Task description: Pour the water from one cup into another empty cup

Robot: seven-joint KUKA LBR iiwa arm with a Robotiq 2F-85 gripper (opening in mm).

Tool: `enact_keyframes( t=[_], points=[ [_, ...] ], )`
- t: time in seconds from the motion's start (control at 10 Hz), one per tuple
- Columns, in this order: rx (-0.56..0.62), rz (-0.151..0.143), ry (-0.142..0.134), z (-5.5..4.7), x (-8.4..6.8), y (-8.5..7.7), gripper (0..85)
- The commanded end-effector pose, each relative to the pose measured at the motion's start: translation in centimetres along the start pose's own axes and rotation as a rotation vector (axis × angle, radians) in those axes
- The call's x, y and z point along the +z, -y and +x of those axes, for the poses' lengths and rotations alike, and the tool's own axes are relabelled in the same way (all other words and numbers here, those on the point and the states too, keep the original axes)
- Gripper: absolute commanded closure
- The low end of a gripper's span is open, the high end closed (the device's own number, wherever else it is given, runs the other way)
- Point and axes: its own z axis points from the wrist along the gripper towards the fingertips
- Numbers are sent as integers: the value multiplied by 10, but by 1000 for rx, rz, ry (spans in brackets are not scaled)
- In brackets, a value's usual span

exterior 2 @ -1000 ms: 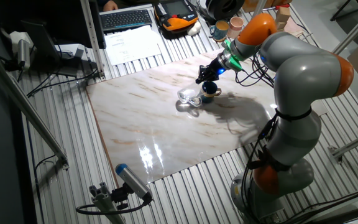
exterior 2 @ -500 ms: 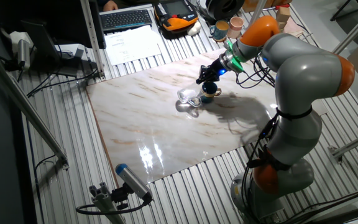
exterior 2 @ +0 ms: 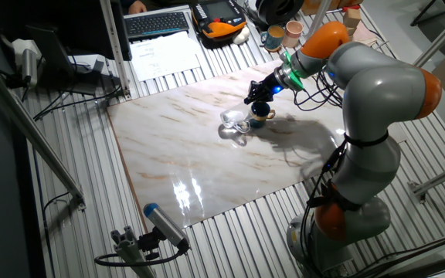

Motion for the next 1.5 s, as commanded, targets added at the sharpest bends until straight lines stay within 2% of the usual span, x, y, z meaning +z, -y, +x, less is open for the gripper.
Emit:
enact_keyframes(
  t=[0.0, 0.6, 0.9, 1.4],
  points=[
    [-2, 1, 0, 0, 0, 0, 850],
    [19, -36, -8, -6, -4, 3, 850],
    [40, -70, -12, -9, -8, 6, 850],
    [56, -93, -13, -10, -7, 7, 850]
  ],
)
